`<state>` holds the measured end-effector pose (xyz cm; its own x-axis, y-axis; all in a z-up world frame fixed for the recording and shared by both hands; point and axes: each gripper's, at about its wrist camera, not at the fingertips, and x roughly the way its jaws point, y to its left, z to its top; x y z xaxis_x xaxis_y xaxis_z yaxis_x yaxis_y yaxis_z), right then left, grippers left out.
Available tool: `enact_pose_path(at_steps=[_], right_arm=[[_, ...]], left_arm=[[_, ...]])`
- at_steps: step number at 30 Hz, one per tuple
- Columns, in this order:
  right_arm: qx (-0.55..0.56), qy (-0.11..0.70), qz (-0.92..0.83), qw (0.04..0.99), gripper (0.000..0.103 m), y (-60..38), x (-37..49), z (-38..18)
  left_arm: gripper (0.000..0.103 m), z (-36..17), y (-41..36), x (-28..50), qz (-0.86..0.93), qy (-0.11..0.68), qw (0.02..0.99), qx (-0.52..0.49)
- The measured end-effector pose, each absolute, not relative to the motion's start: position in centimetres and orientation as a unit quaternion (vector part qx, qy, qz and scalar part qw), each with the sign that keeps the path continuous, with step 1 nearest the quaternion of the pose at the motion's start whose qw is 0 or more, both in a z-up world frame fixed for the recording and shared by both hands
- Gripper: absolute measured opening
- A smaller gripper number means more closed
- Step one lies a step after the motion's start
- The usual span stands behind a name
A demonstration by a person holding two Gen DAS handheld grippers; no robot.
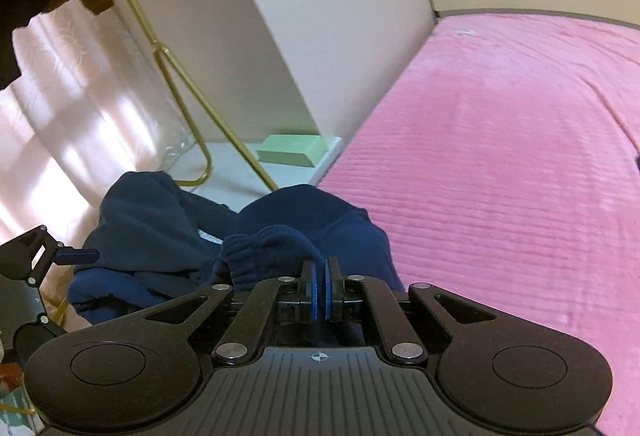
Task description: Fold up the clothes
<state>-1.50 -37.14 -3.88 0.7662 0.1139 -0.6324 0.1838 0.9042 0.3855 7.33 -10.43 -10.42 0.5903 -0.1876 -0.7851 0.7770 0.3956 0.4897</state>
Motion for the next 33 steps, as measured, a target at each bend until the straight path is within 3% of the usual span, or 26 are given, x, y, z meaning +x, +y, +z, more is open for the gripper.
enact_pose_path(at_steps=[18,25,27,29,30,33], right_arm=[[0.239,0.333,-0.099,0.907,0.0,-43.6,-11.8,-2.1],[0.188,0.385,-0.114,0.896,0.0,-44.6,-14.9,-4.2],[0.178,0.403,-0.113,0.891,0.01,-44.1,-15.1,-5.4],[0.168,0.417,-0.105,0.887,0.077,-43.2,-15.0,-6.9],[0.155,0.42,-0.093,0.889,0.081,-42.3,-14.7,-7.9],[0.108,0.451,-0.046,0.885,0.081,-39.6,-12.8,-11.5]], left_arm=[[0.102,-11.8,-17.0,2.4,-0.389,0.306,0.731,0.469],[0.102,-15.4,-18.9,-1.0,-0.467,0.265,0.676,0.504],[0.102,-16.9,-18.8,-1.6,-0.481,0.255,0.66,0.518],[0.102,-18.3,-18.7,-2.0,-0.491,0.248,0.646,0.53],[0.102,-19.0,-18.5,-2.1,-0.494,0.244,0.639,0.536],[0.101,-21.3,-17.9,-2.1,-0.505,0.23,0.619,0.555]])
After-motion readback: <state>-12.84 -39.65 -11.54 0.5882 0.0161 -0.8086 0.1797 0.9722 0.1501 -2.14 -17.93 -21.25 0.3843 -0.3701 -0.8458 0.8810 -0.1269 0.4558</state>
